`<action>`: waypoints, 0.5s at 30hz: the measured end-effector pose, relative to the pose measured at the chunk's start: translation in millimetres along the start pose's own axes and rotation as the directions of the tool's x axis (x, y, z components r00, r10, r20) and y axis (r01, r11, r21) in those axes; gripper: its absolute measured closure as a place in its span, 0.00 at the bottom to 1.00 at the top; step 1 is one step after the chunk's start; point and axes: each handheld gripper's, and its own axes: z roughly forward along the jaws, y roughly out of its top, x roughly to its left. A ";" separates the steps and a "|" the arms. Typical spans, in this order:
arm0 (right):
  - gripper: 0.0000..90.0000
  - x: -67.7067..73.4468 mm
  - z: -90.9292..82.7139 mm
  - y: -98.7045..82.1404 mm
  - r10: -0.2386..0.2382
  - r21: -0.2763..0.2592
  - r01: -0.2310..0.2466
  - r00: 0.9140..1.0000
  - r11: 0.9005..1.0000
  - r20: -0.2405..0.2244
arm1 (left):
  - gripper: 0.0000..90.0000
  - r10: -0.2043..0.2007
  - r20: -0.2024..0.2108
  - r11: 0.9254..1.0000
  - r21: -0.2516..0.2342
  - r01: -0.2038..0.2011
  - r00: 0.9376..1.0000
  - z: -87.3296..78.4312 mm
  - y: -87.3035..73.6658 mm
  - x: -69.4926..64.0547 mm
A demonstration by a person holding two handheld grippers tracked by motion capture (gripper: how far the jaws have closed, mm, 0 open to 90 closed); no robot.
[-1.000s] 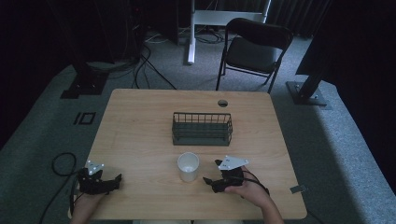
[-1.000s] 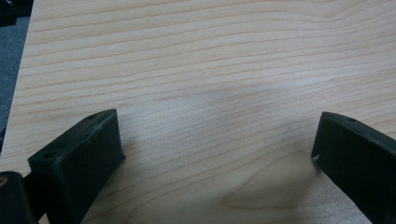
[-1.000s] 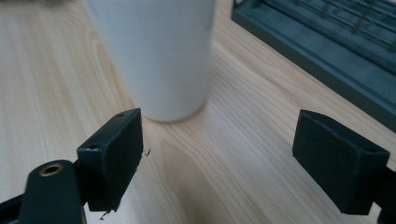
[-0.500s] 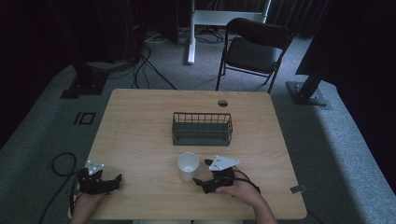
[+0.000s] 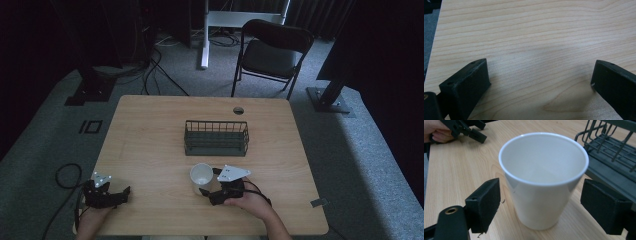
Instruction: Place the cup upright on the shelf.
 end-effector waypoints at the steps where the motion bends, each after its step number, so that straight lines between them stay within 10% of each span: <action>1: 0.18 0.5 1.4 0.8 0.001 -0.007 -0.001 1.000 1.000 0.001 | 0.02 0.000 0.000 1.000 0.000 0.000 1.000 0.0 0.0 0.0; 15: 0.18 2.5 9.5 11.0 0.003 -0.063 -0.002 1.000 0.998 0.022 | 0.02 0.000 0.000 1.000 0.001 0.000 1.000 -0.1 0.0 0.1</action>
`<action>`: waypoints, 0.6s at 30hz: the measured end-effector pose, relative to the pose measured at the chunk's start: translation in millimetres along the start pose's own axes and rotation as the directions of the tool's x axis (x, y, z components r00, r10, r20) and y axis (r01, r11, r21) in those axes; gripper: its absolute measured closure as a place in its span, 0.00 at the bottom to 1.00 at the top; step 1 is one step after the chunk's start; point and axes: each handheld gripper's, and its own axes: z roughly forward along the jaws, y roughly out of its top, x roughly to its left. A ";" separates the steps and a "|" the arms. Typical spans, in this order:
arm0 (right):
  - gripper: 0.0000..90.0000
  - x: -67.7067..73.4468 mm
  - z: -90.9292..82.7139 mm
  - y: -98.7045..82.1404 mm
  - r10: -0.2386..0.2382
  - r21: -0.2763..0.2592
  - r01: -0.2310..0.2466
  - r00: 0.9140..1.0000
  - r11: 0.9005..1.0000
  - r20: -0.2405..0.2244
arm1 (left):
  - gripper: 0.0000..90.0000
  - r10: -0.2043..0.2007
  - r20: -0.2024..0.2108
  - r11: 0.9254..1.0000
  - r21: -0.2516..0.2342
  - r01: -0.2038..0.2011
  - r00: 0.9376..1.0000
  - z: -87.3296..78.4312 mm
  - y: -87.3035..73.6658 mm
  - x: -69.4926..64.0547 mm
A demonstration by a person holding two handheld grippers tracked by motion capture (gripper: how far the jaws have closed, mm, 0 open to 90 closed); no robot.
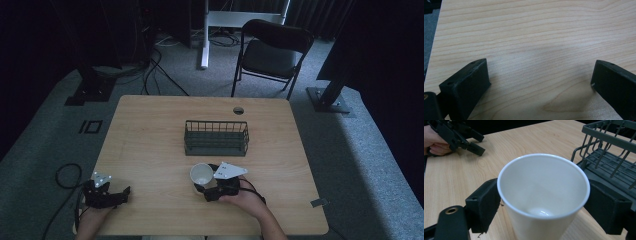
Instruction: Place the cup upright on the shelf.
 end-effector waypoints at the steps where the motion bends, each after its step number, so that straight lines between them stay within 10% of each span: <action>1: 0.18 -0.1 1.0 0.7 -0.003 0.000 0.003 1.000 1.000 0.000 | 0.02 0.000 0.000 1.000 -0.001 0.000 1.000 0.1 0.0 0.0; 18: 0.21 1.6 7.2 3.6 -0.021 -0.008 0.021 1.000 1.000 0.011 | 0.02 -0.001 0.000 1.000 -0.002 0.001 1.000 0.1 0.0 -0.1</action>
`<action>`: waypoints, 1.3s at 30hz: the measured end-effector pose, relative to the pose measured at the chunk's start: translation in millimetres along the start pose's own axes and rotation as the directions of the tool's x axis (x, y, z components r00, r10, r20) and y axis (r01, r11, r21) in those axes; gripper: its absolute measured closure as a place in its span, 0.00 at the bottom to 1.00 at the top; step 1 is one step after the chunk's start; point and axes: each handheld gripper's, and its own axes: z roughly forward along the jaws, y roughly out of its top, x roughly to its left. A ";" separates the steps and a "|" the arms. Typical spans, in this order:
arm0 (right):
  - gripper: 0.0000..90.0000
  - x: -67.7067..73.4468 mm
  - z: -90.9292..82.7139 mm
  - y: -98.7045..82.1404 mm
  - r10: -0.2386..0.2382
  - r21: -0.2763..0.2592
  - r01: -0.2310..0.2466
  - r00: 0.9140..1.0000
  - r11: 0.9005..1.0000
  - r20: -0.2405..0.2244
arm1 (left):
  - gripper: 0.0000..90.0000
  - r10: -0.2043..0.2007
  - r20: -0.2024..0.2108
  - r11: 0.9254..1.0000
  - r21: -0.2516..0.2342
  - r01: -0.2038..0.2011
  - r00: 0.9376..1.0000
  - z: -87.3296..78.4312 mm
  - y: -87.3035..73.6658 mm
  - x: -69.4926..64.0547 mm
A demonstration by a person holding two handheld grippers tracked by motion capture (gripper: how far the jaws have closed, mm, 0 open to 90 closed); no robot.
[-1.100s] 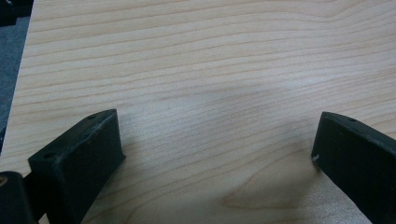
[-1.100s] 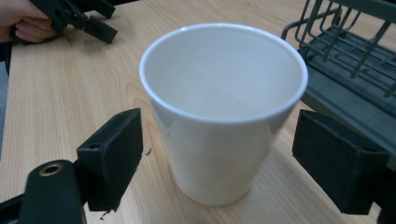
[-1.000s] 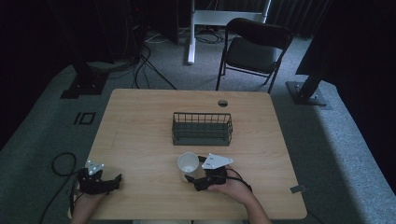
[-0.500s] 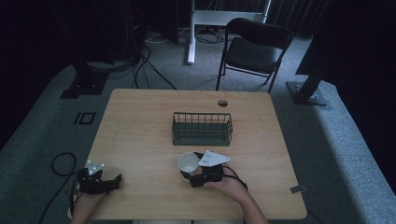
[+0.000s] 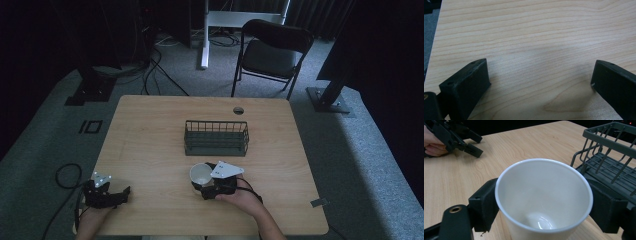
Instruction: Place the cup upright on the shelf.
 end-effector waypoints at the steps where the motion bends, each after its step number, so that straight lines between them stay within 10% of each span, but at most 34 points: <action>1: 0.21 -0.1 0.1 0.6 -0.002 0.002 0.002 1.000 1.000 0.000 | 0.02 0.000 0.000 1.000 0.000 0.000 1.000 0.0 0.0 0.0; 39: 0.21 -17.3 -14.9 76.4 0.001 -0.072 -0.002 1.000 0.997 -0.015 | 0.02 0.001 0.000 1.000 0.000 -0.001 1.000 0.0 0.0 0.1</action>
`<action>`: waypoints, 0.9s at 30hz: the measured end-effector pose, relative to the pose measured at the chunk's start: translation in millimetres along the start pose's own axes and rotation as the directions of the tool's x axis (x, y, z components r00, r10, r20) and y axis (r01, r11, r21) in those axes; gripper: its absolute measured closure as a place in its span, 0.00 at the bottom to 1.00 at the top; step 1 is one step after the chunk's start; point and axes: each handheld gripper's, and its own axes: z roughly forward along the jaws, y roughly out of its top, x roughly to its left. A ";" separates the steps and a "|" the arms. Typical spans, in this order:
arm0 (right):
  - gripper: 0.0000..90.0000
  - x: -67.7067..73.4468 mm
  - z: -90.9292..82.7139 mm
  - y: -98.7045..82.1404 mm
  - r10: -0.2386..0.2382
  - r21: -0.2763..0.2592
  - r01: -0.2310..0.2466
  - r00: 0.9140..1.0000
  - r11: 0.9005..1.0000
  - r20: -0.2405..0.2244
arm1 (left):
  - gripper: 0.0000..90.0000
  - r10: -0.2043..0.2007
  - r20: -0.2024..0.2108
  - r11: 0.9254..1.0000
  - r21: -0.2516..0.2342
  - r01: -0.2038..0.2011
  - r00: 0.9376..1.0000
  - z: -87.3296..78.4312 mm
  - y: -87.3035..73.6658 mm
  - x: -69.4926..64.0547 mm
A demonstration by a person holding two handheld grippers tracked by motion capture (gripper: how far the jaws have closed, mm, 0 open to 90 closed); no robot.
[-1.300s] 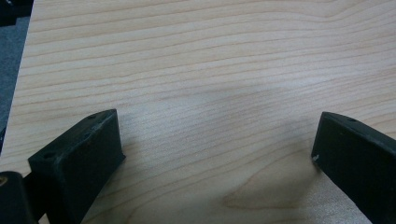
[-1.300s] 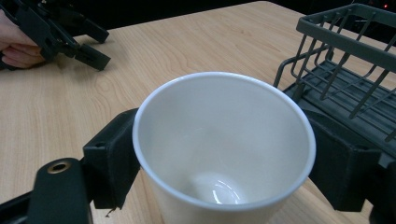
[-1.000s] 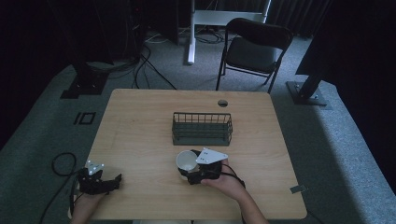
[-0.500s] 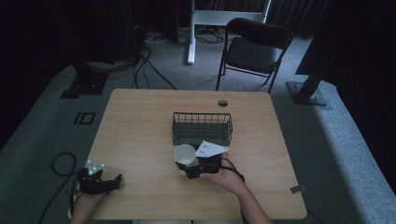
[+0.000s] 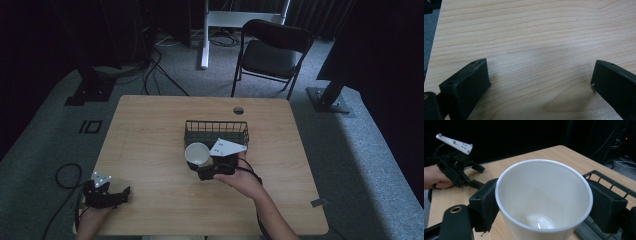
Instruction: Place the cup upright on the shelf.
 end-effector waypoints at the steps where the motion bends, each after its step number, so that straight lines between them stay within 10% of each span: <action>1: 0.21 -0.8 0.2 2.2 0.001 -0.004 -0.001 1.000 1.000 0.005 | 0.02 0.000 0.000 1.000 0.000 0.000 1.000 0.0 0.0 0.0; 17: 0.21 -19.1 -1.6 39.7 0.020 -0.071 -0.013 0.995 0.997 0.103 | 0.02 0.000 0.000 1.000 0.000 0.000 1.000 0.0 0.0 0.0; 27: 0.21 -36.9 4.2 49.1 0.070 -0.066 -0.056 0.968 0.996 0.239 | 0.02 0.000 0.000 1.000 -0.001 0.000 1.000 0.1 0.0 0.0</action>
